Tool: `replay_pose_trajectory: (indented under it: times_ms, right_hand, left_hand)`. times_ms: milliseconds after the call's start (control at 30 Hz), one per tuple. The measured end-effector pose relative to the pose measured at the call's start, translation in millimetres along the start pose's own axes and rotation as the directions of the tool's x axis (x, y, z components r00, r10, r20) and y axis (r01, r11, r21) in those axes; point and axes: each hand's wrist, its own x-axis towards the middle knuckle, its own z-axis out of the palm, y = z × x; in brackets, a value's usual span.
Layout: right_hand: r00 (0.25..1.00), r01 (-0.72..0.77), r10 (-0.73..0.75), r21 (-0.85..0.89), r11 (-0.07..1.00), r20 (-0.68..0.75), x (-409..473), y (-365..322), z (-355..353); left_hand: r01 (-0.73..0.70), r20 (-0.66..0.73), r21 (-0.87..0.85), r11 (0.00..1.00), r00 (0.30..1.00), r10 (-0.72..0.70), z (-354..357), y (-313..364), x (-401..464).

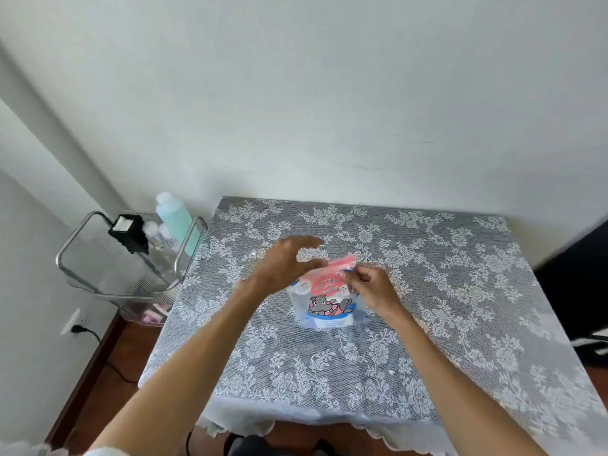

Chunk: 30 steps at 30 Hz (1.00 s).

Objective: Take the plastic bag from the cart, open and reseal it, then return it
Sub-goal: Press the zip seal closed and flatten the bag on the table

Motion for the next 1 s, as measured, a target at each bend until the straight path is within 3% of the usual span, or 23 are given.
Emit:
replay_pose_trajectory:
  times_ms: [167, 567, 667, 800, 1000]
  right_hand:
    - [0.999, -0.010, 0.006, 0.099, 0.995, 0.045, -0.9, -5.5, 10.7]
    - [1.000, 0.008, -0.008, 0.023, 1.000, 0.006, -2.6, 4.2, 9.9]
    - [1.000, -0.001, 0.000, 0.042, 0.999, 0.013, -0.2, 6.4, 7.3]
    - [0.998, -0.060, 0.063, 0.161, 0.985, -0.014, -0.6, 14.5, -0.9]
    - [0.993, -0.117, 0.111, 0.252, 0.961, 0.035, -1.6, 19.9, -10.1]
  left_hand:
    - [-0.137, 0.009, -0.024, 0.990, 0.990, 0.138, 19.8, 19.9, 14.3]
    - [0.012, 0.071, -0.306, 0.952, 0.997, 0.010, 15.2, 19.3, 35.6]
    - [0.094, 0.145, -0.372, 0.923, 0.989, -0.042, 10.3, 18.3, 33.3]
    - [0.211, 0.255, -0.339, 0.917, 0.959, -0.126, -1.0, -7.4, 18.0]
    - [0.339, 0.237, -0.611, 0.715, 0.941, -0.243, 7.1, -37.1, -12.0]
